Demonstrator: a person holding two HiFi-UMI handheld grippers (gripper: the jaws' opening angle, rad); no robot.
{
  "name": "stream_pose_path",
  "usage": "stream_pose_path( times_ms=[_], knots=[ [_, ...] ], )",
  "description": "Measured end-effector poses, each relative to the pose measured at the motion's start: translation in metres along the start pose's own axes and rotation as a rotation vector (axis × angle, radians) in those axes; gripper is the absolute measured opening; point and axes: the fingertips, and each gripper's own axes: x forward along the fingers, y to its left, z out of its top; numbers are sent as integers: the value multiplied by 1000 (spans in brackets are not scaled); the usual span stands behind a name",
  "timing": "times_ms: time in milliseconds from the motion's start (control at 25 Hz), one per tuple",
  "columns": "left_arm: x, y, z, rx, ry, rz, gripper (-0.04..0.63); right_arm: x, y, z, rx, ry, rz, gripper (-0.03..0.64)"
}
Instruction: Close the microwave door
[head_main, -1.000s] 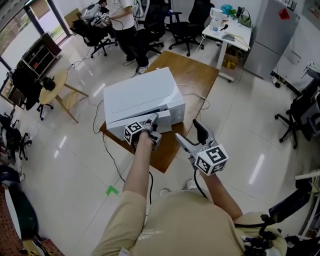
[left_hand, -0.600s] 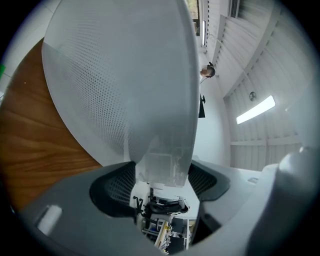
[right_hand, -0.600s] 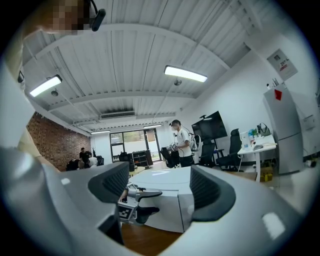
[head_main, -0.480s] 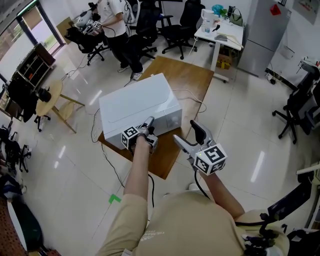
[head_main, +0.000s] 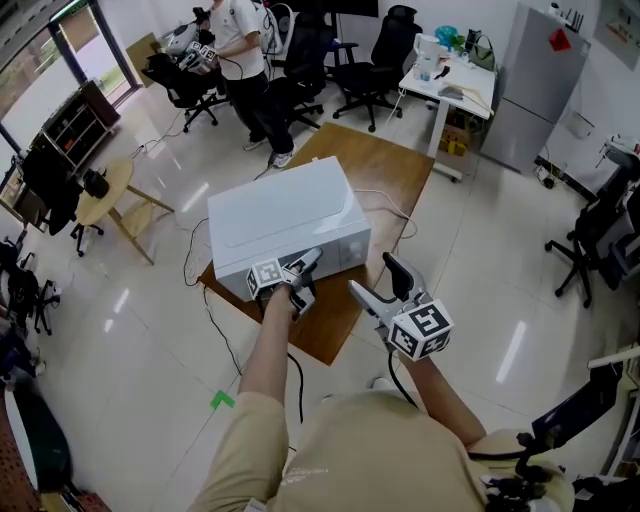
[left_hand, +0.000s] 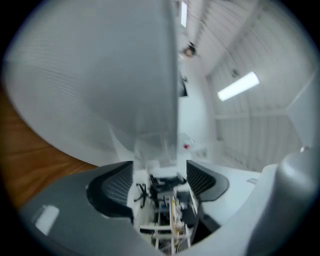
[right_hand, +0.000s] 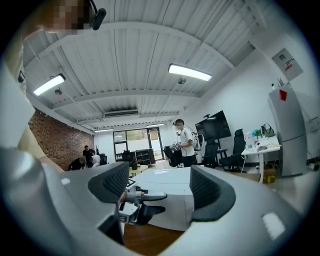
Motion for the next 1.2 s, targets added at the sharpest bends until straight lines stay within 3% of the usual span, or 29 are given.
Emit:
stream_pose_path(
  times_ms=[80, 160, 240, 400, 520, 680, 800, 920, 1040, 1200],
  knots=[
    [-16, -27, -29, 56, 61, -115, 377, -4, 8, -3, -1, 6, 5, 370],
    [-37, -51, -41, 30, -8, -128, 377, -3, 4, -2, 2, 11, 10, 368],
    [-58, -71, -41, 96, -82, -120, 377, 1, -5, 3, 20, 11, 14, 369],
    [-100, -164, -45, 503, -182, -261, 377, 6, -11, 10, 38, -5, 16, 368],
    [-141, -166, -34, 664, -280, -124, 377, 11, -2, 3, 49, -33, 20, 367],
    [-182, -196, -23, 955, -434, 75, 377, 18, 8, -9, 59, -48, 46, 367],
    [-202, -220, -18, 1073, -544, 267, 377, 23, 14, -5, 45, -45, 68, 367],
    [-218, -239, -24, 1220, -608, 408, 390, 27, 24, -5, -13, -41, 73, 365],
    [-228, -248, -33, 1328, -645, 464, 407, 28, 36, -6, -34, -46, 79, 365],
    [-229, -247, -41, 1355, -636, 482, 407, 29, 46, -7, -35, -37, 101, 364]
  ],
)
